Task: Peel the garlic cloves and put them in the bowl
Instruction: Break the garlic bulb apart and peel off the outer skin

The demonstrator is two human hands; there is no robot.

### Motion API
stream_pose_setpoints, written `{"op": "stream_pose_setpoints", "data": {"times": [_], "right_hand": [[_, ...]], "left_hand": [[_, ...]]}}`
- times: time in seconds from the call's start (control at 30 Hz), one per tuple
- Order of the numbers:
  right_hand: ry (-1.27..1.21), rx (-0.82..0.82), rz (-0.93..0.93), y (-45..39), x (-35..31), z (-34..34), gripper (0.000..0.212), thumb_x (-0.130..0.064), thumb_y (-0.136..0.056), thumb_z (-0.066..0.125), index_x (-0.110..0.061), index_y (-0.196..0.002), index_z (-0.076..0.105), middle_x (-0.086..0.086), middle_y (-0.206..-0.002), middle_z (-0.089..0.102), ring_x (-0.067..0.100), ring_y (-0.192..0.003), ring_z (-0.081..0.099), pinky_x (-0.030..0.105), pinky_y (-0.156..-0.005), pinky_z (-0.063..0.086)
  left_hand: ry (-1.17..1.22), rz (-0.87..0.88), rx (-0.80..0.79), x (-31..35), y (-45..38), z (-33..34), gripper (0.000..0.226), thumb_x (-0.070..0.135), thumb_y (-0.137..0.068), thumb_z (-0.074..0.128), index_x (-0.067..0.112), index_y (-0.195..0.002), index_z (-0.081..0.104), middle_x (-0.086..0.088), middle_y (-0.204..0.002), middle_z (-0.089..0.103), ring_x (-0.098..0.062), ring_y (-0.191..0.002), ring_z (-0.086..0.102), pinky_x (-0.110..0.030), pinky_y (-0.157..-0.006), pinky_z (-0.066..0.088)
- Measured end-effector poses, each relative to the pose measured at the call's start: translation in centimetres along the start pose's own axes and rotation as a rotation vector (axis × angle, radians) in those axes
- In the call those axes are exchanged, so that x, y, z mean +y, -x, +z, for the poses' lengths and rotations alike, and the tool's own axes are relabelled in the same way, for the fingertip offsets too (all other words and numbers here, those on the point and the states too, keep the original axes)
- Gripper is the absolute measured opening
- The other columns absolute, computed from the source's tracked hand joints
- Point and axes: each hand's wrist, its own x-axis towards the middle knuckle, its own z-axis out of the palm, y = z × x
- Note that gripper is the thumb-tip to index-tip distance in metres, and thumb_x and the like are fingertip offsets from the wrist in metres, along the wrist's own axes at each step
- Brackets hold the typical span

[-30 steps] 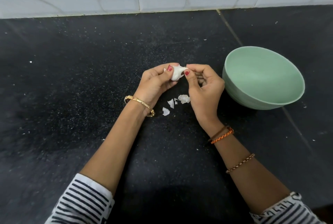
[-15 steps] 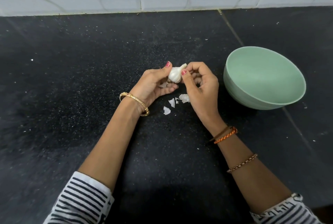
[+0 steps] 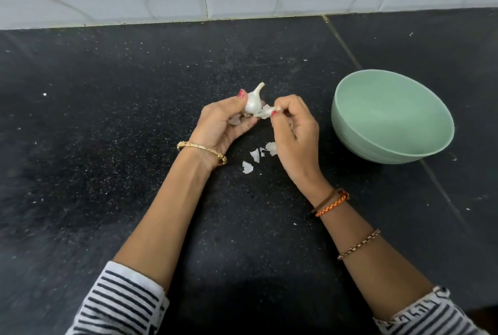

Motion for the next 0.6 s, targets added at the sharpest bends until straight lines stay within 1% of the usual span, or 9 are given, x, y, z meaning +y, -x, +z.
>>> {"op": "stream_pose_setpoints", "data": {"times": [0.07, 0.13, 0.17, 0.23, 0.3, 0.37, 0.4, 0.53, 0.6], "right_hand": [[-0.089, 0.015, 0.017, 0.1, -0.3, 0.0, 0.015, -0.019, -0.082, 0.043, -0.010, -0.076, 0.054, -0.005, -0.075, 0.057, 0.010, -0.062, 0.050, 0.025, -0.056, 0.040], [-0.153, 0.020, 0.026, 0.3, -0.6, 0.0, 0.018, -0.019, -0.082, 0.045, -0.004, -0.077, 0.053, 0.011, -0.074, 0.062, 0.035, -0.066, 0.053, 0.041, -0.058, 0.043], [-0.169, 0.031, 0.027, 0.3, -0.7, 0.1, 0.016, -0.018, -0.082, 0.044, -0.005, -0.076, 0.050, 0.020, -0.071, 0.059, 0.043, -0.065, 0.050, 0.044, -0.055, 0.042], [-0.190, 0.052, 0.044, 0.2, -0.8, 0.2, 0.009, -0.014, -0.083, 0.043, -0.012, -0.074, 0.045, 0.031, -0.066, 0.051, 0.047, -0.060, 0.045, 0.046, -0.050, 0.038], [-0.194, 0.073, 0.085, -0.1, -0.6, 0.1, 0.014, -0.008, -0.083, 0.043, -0.017, -0.073, 0.042, 0.023, -0.060, 0.052, 0.041, -0.056, 0.046, 0.043, -0.050, 0.038], [-0.198, 0.081, 0.119, -0.3, -0.3, 0.0, 0.018, -0.003, -0.083, 0.043, -0.017, -0.071, 0.042, 0.007, -0.059, 0.054, 0.024, -0.056, 0.049, 0.039, -0.052, 0.040], [-0.197, 0.079, 0.133, -0.4, -0.2, -0.1, 0.019, -0.002, -0.082, 0.043, -0.017, -0.070, 0.042, 0.004, -0.059, 0.053, 0.020, -0.057, 0.047, 0.038, -0.053, 0.039], [-0.202, 0.079, 0.157, -0.7, -0.1, -0.1, 0.019, -0.003, -0.081, 0.042, -0.017, -0.069, 0.039, 0.006, -0.058, 0.042, 0.020, -0.057, 0.036, 0.034, -0.052, 0.033], [-0.193, 0.087, 0.150, -0.7, -0.1, -0.1, 0.019, -0.002, -0.081, 0.042, -0.017, -0.069, 0.038, 0.002, -0.058, 0.039, 0.017, -0.056, 0.035, 0.028, -0.051, 0.031]], "left_hand": [[-0.025, -0.001, 0.004, -0.1, 0.0, 0.0, 0.022, 0.022, -0.094, 0.051, 0.005, -0.089, 0.063, -0.006, -0.088, 0.064, -0.009, -0.080, 0.060, -0.016, -0.064, 0.052], [-0.037, 0.006, -0.003, -0.1, 0.0, 0.1, 0.021, 0.025, -0.094, 0.050, 0.010, -0.089, 0.063, -0.002, -0.084, 0.064, -0.008, -0.079, 0.059, -0.017, -0.067, 0.052], [-0.047, 0.010, -0.017, -0.1, 0.1, 0.2, 0.020, 0.026, -0.094, 0.049, 0.012, -0.091, 0.063, 0.000, -0.083, 0.065, -0.007, -0.078, 0.060, -0.017, -0.069, 0.053], [-0.093, 0.011, -0.036, -0.1, 0.2, 0.4, 0.021, 0.028, -0.094, 0.049, 0.015, -0.091, 0.065, 0.004, -0.077, 0.067, -0.004, -0.073, 0.060, -0.016, -0.069, 0.052], [-0.114, 0.006, -0.032, -0.4, 0.3, 0.7, 0.026, 0.029, -0.094, 0.049, 0.013, -0.083, 0.066, 0.006, -0.067, 0.067, -0.004, -0.067, 0.058, -0.015, -0.064, 0.050], [-0.098, -0.006, -0.013, -0.6, 0.4, 1.0, 0.031, 0.028, -0.094, 0.049, 0.009, -0.075, 0.064, 0.005, -0.063, 0.065, -0.006, -0.065, 0.056, -0.014, -0.059, 0.049], [-0.082, -0.016, -0.012, -0.7, 0.3, 1.1, 0.031, 0.028, -0.094, 0.049, 0.008, -0.075, 0.064, 0.003, -0.064, 0.065, -0.007, -0.065, 0.056, -0.014, -0.057, 0.049], [-0.032, -0.038, 0.001, -1.1, 0.3, 1.3, 0.030, 0.025, -0.095, 0.048, 0.004, -0.079, 0.062, -0.002, -0.069, 0.064, -0.008, -0.067, 0.055, -0.014, -0.055, 0.048], [-0.041, -0.028, 0.030, -1.1, 0.3, 1.4, 0.029, 0.023, -0.095, 0.049, 0.004, -0.078, 0.063, -0.001, -0.068, 0.066, -0.007, -0.065, 0.056, -0.013, -0.055, 0.047]]}}
